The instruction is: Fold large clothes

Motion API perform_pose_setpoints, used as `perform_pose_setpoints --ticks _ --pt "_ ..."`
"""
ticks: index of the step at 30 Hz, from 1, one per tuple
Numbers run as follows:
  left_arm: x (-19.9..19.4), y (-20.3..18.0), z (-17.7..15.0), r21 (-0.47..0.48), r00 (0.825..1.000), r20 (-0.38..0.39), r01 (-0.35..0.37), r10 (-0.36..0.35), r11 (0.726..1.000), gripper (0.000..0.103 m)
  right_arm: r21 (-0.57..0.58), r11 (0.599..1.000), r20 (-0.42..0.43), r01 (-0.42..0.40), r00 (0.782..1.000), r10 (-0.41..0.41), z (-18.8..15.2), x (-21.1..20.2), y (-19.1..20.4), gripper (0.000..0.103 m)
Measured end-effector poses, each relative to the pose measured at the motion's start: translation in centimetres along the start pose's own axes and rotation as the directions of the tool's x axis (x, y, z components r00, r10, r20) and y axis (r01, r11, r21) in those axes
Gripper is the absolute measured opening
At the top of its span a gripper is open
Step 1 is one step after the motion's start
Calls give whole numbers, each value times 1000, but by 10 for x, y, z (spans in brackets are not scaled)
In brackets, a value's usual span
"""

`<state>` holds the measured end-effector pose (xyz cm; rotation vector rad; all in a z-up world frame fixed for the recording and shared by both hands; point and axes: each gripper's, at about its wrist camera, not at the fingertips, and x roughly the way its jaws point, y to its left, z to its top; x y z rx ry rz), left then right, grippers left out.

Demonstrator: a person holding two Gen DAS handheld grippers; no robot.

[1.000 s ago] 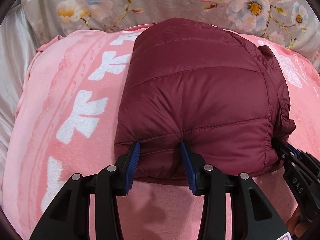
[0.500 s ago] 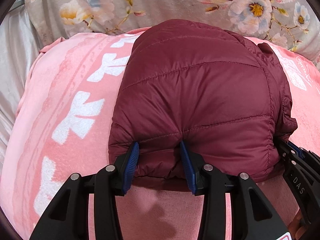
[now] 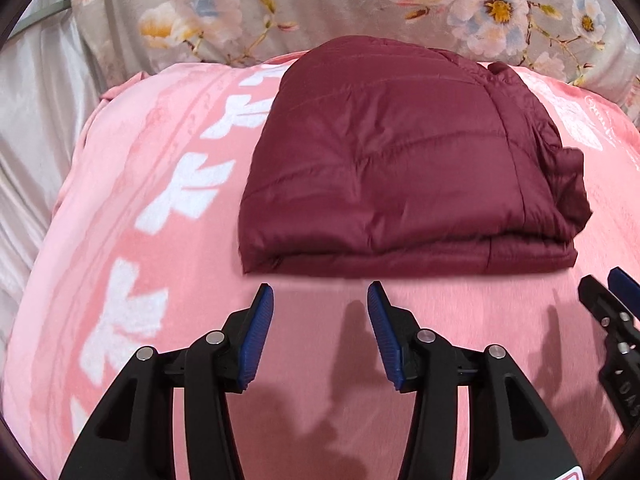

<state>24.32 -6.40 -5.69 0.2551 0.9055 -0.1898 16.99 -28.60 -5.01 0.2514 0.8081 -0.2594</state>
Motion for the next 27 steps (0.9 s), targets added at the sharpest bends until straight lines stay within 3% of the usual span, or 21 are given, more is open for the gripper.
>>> perform_pose_setpoints --ticks 4,6,10,11,12,13,17,19,24,27 --pt "-22 22 13 -49 999 46 20 -17 999 53 81 993 8 -91 996 90 27 -6 -14 44" --pt "-17 25 18 -3 1000 13 21 -21 1000 64 97 987 3 -130 991 131 42 -2 -13 44" --pt "12 33 16 31 998 -49 -37 38 999 64 82 986 -27 -147 988 149 68 25 -2 44" --pt "19 40 17 11 997 -61 -43 44 999 63 93 984 -52 -149 987 154 71 37 0 39" --pt "24 47 19 -19 997 -70 -39 38 999 62 101 984 -77 -145 985 153 71 45 0 13" --pt "28 55 22 -55 997 -75 -23 18 998 62 101 985 -86 -136 986 145 71 48 -1 1" --pt "39 67 25 -107 996 -85 24 -33 994 63 84 994 -52 -74 996 79 59 44 -15 1" --pt "43 63 25 -92 997 -78 12 -19 996 63 96 992 -91 -83 992 92 52 58 -19 1" --pt "44 57 24 -75 998 -54 -25 21 997 65 37 998 9 -56 998 56 54 27 -6 1" --pt "45 63 23 -105 998 -55 -5 -1 994 67 -7 997 -18 -81 997 81 50 24 6 1"
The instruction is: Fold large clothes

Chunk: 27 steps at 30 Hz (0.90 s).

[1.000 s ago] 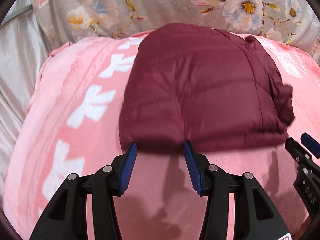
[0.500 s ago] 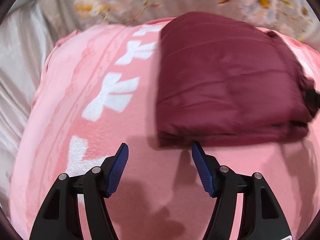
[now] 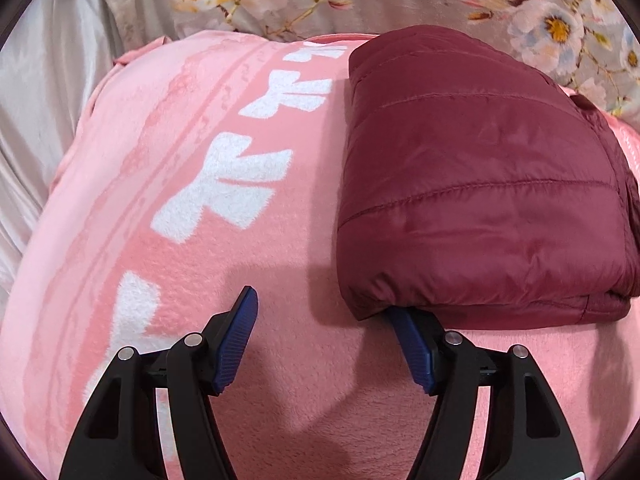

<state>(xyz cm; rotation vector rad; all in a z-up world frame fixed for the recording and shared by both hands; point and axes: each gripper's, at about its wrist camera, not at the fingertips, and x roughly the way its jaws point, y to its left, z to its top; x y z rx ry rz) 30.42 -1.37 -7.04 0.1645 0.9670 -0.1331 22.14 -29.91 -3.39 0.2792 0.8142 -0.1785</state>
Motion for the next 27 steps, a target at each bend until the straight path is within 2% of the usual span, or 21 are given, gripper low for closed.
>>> perform_pose_setpoints --ticks 6,11,18,23,27 --pt "-1 -6 -1 21 999 16 -33 33 999 68 -68 997 -92 31 995 -37 -16 33 12 1" --pt "4 -7 4 20 999 15 -39 39 999 69 -159 980 -63 121 989 -132 -12 50 25 0" --pt "16 -16 19 7 998 18 -62 62 998 70 -166 976 -59 139 987 -151 11 76 17 0" --pt "18 -11 20 -20 998 16 -53 53 998 73 -182 969 -48 165 983 -177 8 71 22 0" --pt "10 -7 8 -38 999 8 -45 45 998 73 -97 988 -52 119 991 -125 -10 48 12 0"
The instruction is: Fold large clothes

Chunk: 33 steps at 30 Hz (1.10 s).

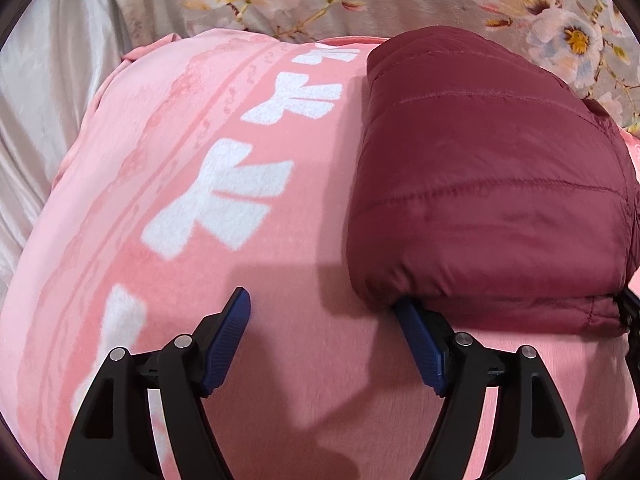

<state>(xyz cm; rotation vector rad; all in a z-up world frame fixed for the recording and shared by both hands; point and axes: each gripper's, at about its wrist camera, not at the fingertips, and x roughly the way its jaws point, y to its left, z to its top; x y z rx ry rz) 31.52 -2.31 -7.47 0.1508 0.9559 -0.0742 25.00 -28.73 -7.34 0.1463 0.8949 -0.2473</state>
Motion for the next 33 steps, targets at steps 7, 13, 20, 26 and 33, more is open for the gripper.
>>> perform_pose_setpoints --ticks 7,13,20,26,33 --pt "-41 -8 -45 30 999 40 4 -5 1000 72 128 987 53 -97 994 91 -55 -55 -16 15" --pt "-75 -17 -85 40 999 53 6 -8 999 74 129 988 96 -84 993 72 -101 -101 -21 33" --pt "-104 -25 -116 40 996 91 -23 19 999 82 136 991 134 13 990 -32 -121 -128 -21 52" --pt "-115 -19 -127 -13 994 107 -17 18 1000 82 48 997 199 67 977 -75 -122 -138 -3 67" --pt "-119 -23 -129 11 991 133 -34 32 999 82 16 995 194 97 976 -98 -124 -135 7 78"
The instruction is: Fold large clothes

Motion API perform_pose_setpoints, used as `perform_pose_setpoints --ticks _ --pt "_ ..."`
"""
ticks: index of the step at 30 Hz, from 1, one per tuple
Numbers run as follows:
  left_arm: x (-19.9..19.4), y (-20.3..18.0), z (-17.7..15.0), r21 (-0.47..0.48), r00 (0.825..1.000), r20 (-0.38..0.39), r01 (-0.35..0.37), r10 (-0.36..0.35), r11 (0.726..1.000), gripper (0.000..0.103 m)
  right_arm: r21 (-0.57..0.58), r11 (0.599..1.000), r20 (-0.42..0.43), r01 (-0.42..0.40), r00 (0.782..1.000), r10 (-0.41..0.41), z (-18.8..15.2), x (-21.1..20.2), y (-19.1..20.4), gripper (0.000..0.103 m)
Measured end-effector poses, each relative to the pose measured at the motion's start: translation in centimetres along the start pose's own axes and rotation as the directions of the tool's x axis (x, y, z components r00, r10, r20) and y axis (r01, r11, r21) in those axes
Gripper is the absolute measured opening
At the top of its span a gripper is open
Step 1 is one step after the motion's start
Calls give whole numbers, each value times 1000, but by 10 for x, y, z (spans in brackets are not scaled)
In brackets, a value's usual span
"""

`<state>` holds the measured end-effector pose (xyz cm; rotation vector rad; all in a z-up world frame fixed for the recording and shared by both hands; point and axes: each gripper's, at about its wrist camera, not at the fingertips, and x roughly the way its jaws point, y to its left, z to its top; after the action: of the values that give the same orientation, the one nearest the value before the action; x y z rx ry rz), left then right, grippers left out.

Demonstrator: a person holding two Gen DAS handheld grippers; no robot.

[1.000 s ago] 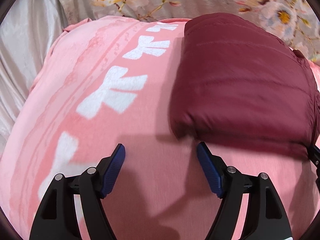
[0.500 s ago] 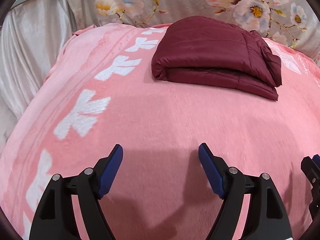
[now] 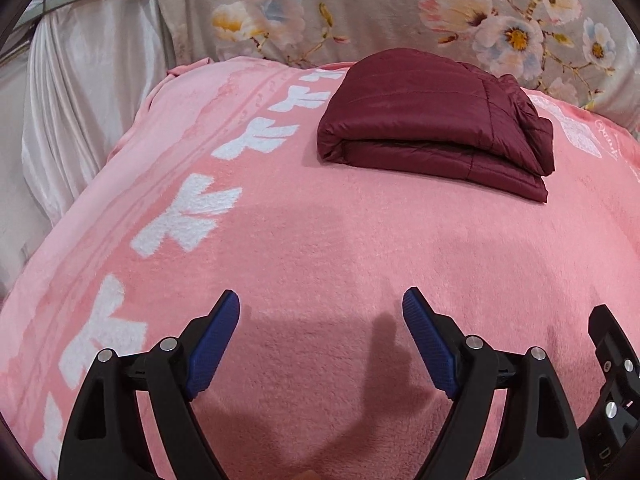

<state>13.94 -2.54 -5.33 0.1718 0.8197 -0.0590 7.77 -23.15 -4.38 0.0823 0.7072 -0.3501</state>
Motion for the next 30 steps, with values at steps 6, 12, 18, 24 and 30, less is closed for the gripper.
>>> perform_pose_setpoints --ticks 6,12,18,24,30 --pt "-1 -9 0 46 1000 9 -16 15 999 82 25 1000 -21 -19 1000 20 -1 4 -4 81" --pt "-2 -11 0 49 1000 10 -14 13 999 82 21 999 -16 -31 999 31 -1 2 -2 85" --pt "-2 -13 0 52 1000 10 -14 13 999 82 23 999 -14 -33 999 33 -2 1 -2 86" --pt "-3 -16 1 70 1000 15 -16 15 997 82 4 1000 -21 -25 999 25 -1 2 1 86" --pt "-5 -17 2 65 1000 24 -9 7 998 82 3 1000 -21 -23 1000 23 -1 2 1 86"
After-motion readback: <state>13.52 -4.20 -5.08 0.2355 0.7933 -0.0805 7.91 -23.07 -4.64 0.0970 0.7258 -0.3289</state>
